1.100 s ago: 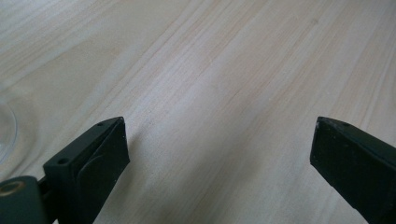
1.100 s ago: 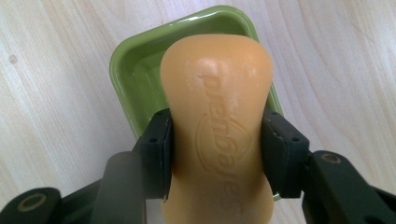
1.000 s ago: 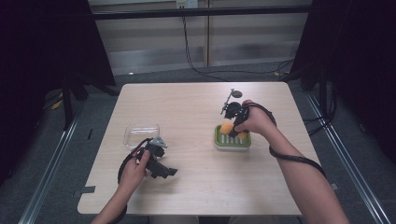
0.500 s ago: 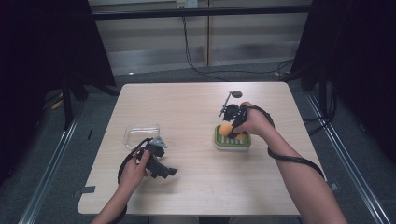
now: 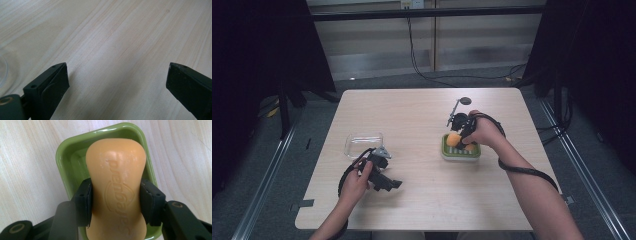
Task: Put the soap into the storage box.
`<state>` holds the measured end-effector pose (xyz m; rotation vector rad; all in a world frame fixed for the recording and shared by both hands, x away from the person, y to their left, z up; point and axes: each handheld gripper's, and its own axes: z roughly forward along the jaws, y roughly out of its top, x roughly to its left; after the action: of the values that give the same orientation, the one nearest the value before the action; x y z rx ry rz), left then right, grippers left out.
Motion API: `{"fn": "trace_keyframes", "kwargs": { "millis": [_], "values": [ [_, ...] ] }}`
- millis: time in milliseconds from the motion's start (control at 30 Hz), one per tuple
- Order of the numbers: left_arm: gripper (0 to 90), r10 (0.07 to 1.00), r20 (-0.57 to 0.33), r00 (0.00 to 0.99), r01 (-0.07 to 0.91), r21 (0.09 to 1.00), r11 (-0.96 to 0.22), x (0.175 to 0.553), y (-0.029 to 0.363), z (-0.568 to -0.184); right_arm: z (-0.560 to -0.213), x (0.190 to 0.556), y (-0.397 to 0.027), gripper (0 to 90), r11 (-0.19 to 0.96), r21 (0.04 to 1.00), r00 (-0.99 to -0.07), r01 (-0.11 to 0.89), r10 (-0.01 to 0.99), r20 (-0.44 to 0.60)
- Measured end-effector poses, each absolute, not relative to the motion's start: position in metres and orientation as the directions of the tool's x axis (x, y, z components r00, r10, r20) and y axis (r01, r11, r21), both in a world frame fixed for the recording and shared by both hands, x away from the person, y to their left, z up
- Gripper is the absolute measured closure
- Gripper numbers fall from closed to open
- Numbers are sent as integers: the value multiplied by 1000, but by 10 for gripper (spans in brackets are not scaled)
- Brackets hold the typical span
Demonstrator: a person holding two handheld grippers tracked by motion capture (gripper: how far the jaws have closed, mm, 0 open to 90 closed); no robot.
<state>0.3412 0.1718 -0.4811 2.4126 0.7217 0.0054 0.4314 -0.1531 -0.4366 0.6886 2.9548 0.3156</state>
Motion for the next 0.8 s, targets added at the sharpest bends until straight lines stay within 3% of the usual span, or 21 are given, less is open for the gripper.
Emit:
{"fn": "trace_keyframes", "kwargs": {
  "millis": [800],
  "values": [
    [42, 474, -143, 869, 470, 540, -698, 342, 172, -481, -445, 433, -158, 500, 881, 209, -898, 423, 439, -35]
  ]
}}
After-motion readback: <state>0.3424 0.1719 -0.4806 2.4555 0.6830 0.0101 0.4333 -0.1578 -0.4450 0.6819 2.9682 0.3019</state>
